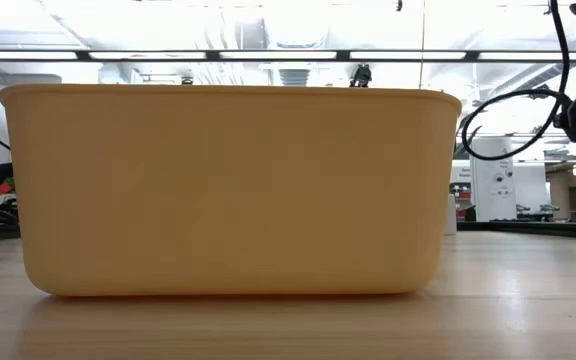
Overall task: Pick and place medicine bottles into bin by pill shape (circle, oval)
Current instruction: Put the yellow capsule bottle into the red bin
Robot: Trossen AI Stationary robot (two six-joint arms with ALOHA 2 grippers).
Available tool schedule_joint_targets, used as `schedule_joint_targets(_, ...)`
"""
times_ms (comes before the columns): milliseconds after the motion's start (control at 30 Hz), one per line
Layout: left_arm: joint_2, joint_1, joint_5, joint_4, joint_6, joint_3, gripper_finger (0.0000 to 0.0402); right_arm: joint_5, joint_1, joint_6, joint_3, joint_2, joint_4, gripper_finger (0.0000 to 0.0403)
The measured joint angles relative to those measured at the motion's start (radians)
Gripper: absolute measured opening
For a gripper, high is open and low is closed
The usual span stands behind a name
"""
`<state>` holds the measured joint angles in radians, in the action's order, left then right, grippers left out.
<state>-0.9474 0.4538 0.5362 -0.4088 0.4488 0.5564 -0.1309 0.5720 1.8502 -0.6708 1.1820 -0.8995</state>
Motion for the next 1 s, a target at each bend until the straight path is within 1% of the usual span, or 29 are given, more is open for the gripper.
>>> schedule_joint_targets(133,0.0,0.0,0.0,0.0,0.0,0.0,0.0235,0.0,0.0,0.005,0.005,0.0,0.001,0.0181)
schedule_joint_targets(433,0.0,0.0,0.0,0.0,0.0,0.0,0.0235,0.0,0.0,0.01,-0.006,0.0,0.001,0.0103)
schedule_joint_targets(567,0.0,0.0,0.0,0.0,0.0,0.0,0.0235,0.001,0.0,0.008,-0.018,0.0,-0.001,0.0094)
schedule_joint_targets(667,0.0,0.0,0.0,0.0,0.0,0.0,0.0235,0.004,-0.003,-0.007,-0.045,0.0,-0.002,0.0104)
schedule_joint_targets(733,0.0,0.0,0.0,0.0,-0.01,0.0,0.0235,0.033,-0.004,-0.019,-0.075,0.0,-0.013,0.0111)
schedule_joint_targets(833,0.0,-0.002,0.0,0.0,-0.024,0.0,0.0235,0.107,-0.026,-0.06,-0.126,0.0,-0.015,0.0111)
schedule_joint_targets(1000,0.0,-0.003,0.0,0.0,-0.034,0.0,0.0235,0.224,-0.101,-0.202,-0.224,0.0,-0.015,0.01)
